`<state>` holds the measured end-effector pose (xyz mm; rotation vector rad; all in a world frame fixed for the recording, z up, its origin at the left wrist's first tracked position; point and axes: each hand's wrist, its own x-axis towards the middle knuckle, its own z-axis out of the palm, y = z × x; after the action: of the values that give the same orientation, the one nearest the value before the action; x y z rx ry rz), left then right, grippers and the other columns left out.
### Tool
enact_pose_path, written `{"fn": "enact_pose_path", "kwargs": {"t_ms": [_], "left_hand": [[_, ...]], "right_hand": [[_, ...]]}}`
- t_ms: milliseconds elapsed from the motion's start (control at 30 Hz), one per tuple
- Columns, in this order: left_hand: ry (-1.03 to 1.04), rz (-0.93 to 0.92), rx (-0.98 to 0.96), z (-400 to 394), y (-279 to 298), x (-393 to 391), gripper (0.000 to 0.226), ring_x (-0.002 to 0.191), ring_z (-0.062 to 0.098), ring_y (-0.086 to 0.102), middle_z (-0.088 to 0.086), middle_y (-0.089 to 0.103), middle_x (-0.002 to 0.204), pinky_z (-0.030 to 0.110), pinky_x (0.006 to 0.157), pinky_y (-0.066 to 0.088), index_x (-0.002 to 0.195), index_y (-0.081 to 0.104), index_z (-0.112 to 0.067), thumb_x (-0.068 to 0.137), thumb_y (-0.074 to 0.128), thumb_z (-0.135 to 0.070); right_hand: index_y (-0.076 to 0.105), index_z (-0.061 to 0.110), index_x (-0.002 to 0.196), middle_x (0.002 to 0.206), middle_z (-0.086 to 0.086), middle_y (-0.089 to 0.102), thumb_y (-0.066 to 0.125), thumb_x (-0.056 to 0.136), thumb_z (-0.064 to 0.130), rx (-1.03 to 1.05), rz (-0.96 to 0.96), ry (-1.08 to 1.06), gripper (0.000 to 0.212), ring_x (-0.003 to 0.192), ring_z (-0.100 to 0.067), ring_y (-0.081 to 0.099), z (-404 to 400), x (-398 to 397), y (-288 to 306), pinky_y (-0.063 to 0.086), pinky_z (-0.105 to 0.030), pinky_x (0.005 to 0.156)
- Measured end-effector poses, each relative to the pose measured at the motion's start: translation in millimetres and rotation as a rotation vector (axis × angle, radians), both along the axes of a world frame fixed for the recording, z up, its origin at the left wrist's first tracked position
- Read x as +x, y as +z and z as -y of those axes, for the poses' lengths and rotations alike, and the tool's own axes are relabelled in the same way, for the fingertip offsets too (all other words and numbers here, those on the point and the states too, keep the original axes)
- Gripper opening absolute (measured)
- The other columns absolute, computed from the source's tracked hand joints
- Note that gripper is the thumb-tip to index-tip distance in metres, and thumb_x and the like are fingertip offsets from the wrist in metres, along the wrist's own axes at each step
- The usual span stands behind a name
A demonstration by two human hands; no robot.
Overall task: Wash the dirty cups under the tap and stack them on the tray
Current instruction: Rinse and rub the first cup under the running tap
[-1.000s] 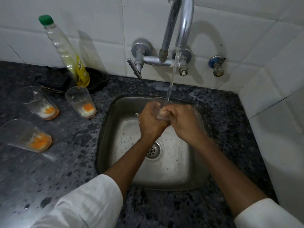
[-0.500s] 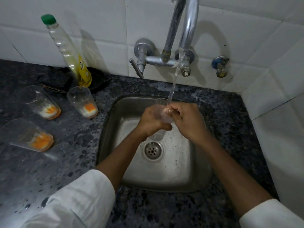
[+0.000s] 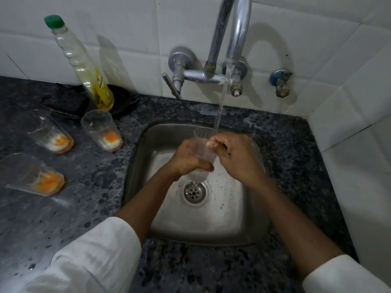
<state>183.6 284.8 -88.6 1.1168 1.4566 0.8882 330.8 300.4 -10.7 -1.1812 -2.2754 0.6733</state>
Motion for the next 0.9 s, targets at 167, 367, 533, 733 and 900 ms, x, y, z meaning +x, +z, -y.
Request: {"fn": "enact_pose_path", "kwargs": {"t_ms": [167, 367, 533, 733, 900], "left_hand": [[0.374, -0.390, 0.084, 0.7, -4.0, 29.6, 0.048, 0.077, 0.012, 0.065, -0.007, 0.070, 0.086, 0.031, 0.069, 0.056, 0.096, 0.063, -0.023, 0.054, 0.081, -0.038], [0.080, 0.003, 0.100, 1.1, -6.0, 5.4, 0.060, 0.100, 0.018, 0.066, -0.001, 0.068, 0.107, 0.044, 0.084, 0.058, 0.107, 0.064, -0.025, 0.051, 0.087, -0.020], [-0.026, 0.142, 0.028, -1.2, -4.0, -1.2, 0.053, 0.092, 0.030, 0.069, 0.014, 0.071, 0.100, 0.053, 0.083, 0.059, 0.104, 0.068, -0.010, 0.053, 0.081, -0.008], [0.149, -0.553, 0.015, -2.2, 2.3, 23.4, 0.061, 0.085, 0.020, 0.067, -0.002, 0.071, 0.094, 0.038, 0.075, 0.058, 0.104, 0.061, -0.022, 0.051, 0.086, -0.039], [-0.041, -0.967, 0.095, -3.8, 13.3, 26.4, 0.059, 0.092, 0.029, 0.069, 0.007, 0.070, 0.102, 0.035, 0.076, 0.054, 0.114, 0.054, -0.018, 0.065, 0.082, -0.034]], "right_hand": [[0.066, 0.007, 0.069, 0.062, -0.003, 0.064, 0.060, 0.090, 0.011, 0.034, 0.055, -0.146, 0.022, 0.052, -0.006, 0.050, -2.0, -9.1, -17.1, 0.034, -0.014, 0.050], [0.070, 0.005, 0.073, 0.063, 0.001, 0.063, 0.064, 0.090, 0.014, 0.039, 0.018, -0.015, 0.021, 0.061, 0.002, 0.055, -2.6, -1.2, -8.4, 0.033, -0.003, 0.054], [0.072, 0.011, 0.076, 0.061, 0.006, 0.060, 0.065, 0.090, 0.013, 0.045, 0.016, -0.042, 0.017, 0.056, 0.009, 0.053, 2.0, 2.2, -7.0, 0.032, -0.002, 0.052], [0.069, 0.009, 0.076, 0.070, -0.004, 0.070, 0.059, 0.092, 0.013, -0.071, -0.020, -0.250, 0.020, 0.061, -0.014, 0.060, 1.6, -3.5, -35.5, 0.046, -0.028, 0.057], [0.063, 0.014, 0.073, 0.071, -0.003, 0.066, 0.050, 0.095, 0.011, -0.520, -0.354, -0.413, 0.027, 0.051, -0.003, 0.052, 2.0, -7.6, -54.9, 0.038, -0.021, 0.048]]}}
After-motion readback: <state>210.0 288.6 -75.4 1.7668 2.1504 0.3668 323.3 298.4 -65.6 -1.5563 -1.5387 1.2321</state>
